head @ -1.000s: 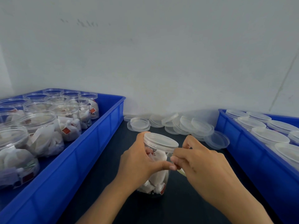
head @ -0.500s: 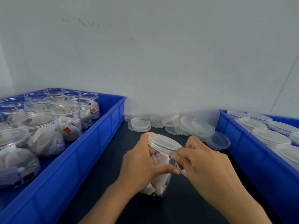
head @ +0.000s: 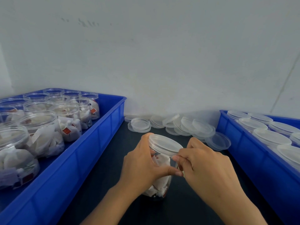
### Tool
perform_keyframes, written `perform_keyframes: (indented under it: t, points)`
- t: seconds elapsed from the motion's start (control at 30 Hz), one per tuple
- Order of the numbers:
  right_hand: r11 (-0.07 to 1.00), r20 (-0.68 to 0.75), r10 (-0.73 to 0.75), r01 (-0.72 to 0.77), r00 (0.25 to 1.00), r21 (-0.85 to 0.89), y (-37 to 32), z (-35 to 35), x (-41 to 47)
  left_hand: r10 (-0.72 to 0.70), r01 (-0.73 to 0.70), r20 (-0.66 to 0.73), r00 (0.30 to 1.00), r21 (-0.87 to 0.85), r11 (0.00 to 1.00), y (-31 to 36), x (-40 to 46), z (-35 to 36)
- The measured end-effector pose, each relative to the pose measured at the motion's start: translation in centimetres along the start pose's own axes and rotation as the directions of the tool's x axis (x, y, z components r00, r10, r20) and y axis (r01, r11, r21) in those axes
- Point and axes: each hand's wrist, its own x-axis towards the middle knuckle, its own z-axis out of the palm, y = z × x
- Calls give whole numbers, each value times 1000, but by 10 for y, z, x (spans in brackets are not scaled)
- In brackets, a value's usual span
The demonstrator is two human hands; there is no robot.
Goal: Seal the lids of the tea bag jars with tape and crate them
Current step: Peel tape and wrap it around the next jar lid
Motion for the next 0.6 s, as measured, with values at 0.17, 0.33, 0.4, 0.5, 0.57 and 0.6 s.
perform_keyframes:
  t: [0.17,0.33,0.4,0.5,0.57,0.6]
  points:
    - [994,12,100,-100,995,-34,-2,2,-1,57,-53,-49,997,75,996,-1,-2,-3]
    - [991,41,133,-133,990,3,-1,5,-2,73,-70,-69,995,48,996,-3,-3,-3]
    - [988,60,157,-157,986,-1,2,5,0,85,-84,-75,994,17,996,-5,-4,-3]
    - [980,195,193,-181,962,-77,12,2,0,74,-77,-71,995,-46,996,-9,-7,-2]
    - [992,252,102,-79,962,-98,13,2,0,54,-57,-44,998,-88,994,-10,-7,-1]
    - [994,243,74,-53,967,-91,12,2,0,43,-47,-35,998,-108,993,-10,-7,-1]
